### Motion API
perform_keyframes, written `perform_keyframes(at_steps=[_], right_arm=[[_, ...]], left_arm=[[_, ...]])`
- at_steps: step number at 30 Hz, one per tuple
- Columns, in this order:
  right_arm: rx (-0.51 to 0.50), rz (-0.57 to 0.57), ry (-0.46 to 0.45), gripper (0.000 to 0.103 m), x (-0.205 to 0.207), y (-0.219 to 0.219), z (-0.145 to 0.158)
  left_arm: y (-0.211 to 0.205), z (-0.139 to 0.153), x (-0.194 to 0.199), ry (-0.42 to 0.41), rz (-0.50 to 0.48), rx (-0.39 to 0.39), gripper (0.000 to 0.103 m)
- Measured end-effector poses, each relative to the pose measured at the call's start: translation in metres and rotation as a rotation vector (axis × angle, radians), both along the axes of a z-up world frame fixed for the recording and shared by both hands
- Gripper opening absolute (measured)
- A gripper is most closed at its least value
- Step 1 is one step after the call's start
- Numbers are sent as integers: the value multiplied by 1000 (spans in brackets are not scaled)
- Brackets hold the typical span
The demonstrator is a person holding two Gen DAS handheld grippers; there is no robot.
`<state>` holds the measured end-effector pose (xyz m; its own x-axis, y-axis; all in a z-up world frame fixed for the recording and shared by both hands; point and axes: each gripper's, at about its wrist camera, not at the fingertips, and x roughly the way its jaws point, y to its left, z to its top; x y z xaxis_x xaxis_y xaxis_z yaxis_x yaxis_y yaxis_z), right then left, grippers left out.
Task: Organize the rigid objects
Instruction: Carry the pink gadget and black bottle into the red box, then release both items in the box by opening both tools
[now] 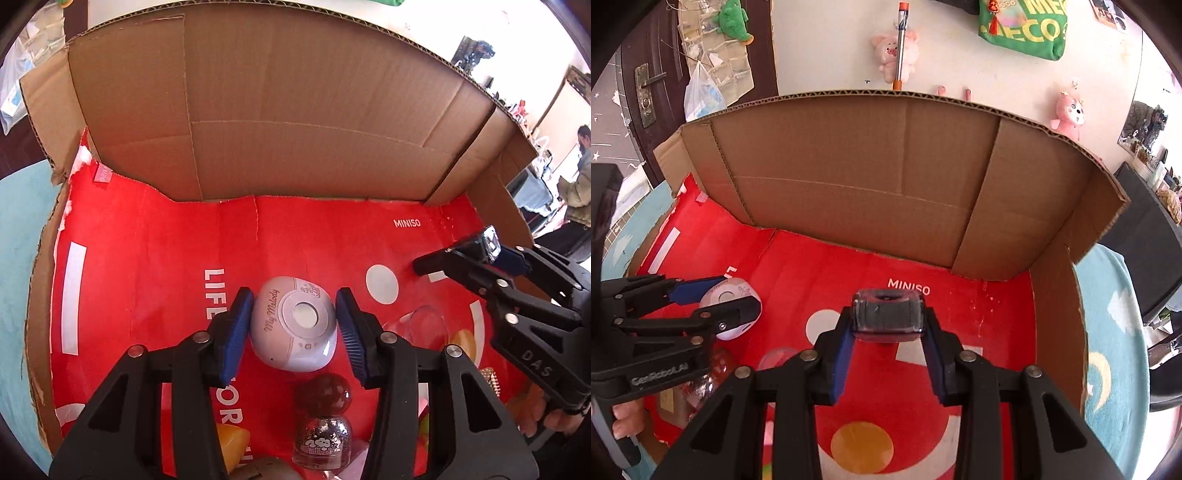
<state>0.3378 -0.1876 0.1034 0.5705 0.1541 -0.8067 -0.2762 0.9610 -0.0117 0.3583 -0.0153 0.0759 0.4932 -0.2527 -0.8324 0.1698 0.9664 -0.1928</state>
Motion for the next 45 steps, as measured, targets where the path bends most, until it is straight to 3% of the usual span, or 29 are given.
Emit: perform_keyframes(at_steps=[6, 14, 29, 34, 39, 45], right_arm=[[-26, -8, 77, 38, -10, -9, -7], [-46, -72, 167, 38, 8, -11, -25], [-61, -90, 195, 38, 11, -10, -31], [-55, -92, 190, 40, 11, -9, -26], [-35, -96, 154, 56, 5, -8, -14], [-10, -100, 80, 61, -15, -16, 14]], left_arm=[[-5, -1, 1, -5, -8, 7, 44], [-7, -1, 4, 1, -2, 3, 44], [-9, 0, -1, -7, 15, 13, 45], [-4, 12, -9, -62, 25, -30, 64], [-2, 27, -21, -104, 21, -22, 69], [4, 49, -47, -188, 37, -2, 74]])
